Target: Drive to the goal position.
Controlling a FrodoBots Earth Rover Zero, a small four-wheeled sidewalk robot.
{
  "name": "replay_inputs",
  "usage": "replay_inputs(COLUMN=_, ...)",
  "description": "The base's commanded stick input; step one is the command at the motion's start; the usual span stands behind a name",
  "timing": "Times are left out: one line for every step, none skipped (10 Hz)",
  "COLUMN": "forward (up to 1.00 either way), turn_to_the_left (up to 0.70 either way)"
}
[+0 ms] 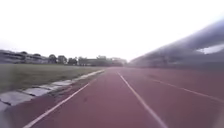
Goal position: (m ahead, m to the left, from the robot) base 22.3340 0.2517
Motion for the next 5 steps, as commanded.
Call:
replay_inputs(forward=0.70, turn_to_the_left=0.00)
replay_inputs(forward=0.70, turn_to_the_left=0.00)
replay_inputs(forward=0.70, turn_to_the_left=0.00)
replay_inputs(forward=0.70, turn_to_the_left=0.00)
replay_inputs(forward=0.70, turn_to_the_left=0.00)
